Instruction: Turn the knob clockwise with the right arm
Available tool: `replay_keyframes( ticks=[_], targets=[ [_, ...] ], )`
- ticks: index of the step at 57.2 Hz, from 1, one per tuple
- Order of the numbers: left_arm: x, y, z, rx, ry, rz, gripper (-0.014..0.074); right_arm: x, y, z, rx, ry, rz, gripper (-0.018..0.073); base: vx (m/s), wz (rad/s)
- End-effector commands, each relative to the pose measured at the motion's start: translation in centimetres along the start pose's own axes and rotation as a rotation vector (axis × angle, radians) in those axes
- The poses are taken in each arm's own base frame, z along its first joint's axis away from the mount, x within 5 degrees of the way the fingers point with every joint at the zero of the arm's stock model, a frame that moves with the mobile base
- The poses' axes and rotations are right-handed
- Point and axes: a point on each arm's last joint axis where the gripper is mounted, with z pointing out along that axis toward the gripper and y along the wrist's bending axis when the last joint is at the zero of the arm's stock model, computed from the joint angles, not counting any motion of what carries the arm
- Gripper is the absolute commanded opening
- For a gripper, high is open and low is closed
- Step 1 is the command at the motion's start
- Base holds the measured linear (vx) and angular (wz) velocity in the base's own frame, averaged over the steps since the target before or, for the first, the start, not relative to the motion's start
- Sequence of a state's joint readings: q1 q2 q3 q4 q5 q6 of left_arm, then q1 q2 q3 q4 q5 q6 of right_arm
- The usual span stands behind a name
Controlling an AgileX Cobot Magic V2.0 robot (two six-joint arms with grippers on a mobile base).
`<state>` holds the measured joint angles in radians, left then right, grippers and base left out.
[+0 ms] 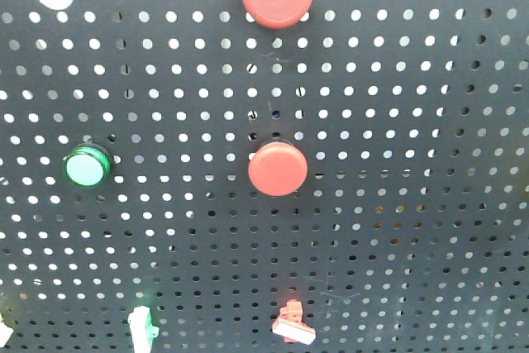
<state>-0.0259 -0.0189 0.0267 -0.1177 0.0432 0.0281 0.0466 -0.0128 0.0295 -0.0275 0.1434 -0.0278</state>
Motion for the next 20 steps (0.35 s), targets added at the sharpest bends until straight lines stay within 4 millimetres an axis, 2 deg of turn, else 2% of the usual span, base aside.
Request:
replay_keyframes(
  ticks=[1, 20],
  targets=[
    [-0.3, 0.07, 0.02, -0.005, -0.069, -0.017, -0.0006, -0.6, -0.02, -0.07, 0.003, -0.089, -0.012, -0.0009, 0.0, 0.0],
    [-0.3, 0.07, 0.02, -0.005, -0.069, -0.017, -0.0006, -0.6, -0.02, -0.07, 0.003, -0.089, -0.012, -0.0009, 0.0, 0.0]
  ],
)
